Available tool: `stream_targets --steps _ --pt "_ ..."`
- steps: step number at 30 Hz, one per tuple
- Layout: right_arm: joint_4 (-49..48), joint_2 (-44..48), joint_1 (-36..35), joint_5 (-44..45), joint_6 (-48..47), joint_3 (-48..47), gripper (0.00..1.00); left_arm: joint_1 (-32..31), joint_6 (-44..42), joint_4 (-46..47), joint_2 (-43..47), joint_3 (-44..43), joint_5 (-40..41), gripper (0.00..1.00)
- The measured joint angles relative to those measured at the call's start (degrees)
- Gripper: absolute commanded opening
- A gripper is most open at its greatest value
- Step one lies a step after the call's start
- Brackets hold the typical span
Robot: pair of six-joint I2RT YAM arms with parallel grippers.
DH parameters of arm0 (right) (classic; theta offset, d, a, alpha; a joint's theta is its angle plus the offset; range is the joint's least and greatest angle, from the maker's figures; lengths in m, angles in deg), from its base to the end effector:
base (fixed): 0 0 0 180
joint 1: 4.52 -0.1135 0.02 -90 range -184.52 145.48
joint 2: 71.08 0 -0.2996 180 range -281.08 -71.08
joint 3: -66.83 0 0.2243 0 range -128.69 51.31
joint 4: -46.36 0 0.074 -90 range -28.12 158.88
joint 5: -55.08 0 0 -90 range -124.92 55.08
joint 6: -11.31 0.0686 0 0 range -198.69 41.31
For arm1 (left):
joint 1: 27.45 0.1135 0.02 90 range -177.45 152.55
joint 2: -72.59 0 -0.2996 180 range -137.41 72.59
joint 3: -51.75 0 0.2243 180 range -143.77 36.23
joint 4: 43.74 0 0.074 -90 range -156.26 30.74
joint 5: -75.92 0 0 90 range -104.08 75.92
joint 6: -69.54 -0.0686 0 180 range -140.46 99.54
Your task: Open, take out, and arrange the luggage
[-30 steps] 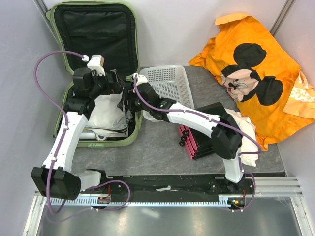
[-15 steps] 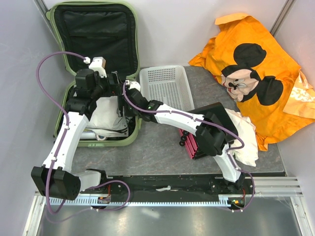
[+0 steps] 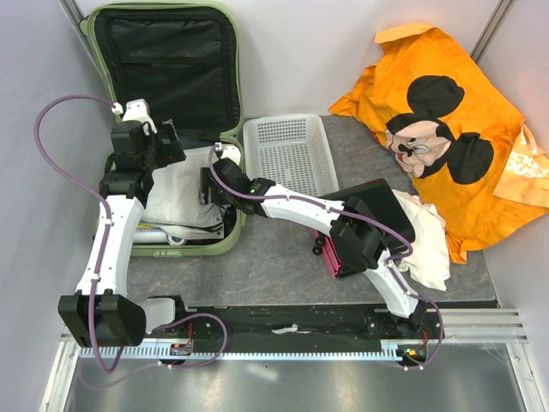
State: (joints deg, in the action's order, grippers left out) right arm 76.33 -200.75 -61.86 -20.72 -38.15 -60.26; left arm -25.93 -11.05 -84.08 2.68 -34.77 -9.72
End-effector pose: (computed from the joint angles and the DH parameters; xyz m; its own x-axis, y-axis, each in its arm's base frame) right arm 0.3130 0.4571 0.2584 -0.6786 0.1090 -0.7264 -0.3467 0.8243 0.4476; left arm 0.2622 0.0122 0.4017 -0.3812 -0.1732 -0.9081 -0.1605 0.9798 -0.1195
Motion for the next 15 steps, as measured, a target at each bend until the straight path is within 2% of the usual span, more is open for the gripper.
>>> stream_targets --steps 9,15 --pt "3.3 -4.3 -0.8 4.8 -0.1 -6.5 0.80 0.0 0.1 0.0 0.0 0.0 -1.5 0.99" --pt "3.5 -4.8 -2.1 9.7 -1.4 -7.0 0.81 0.0 0.2 0.0 0.0 -0.1 -3.0 0.99"
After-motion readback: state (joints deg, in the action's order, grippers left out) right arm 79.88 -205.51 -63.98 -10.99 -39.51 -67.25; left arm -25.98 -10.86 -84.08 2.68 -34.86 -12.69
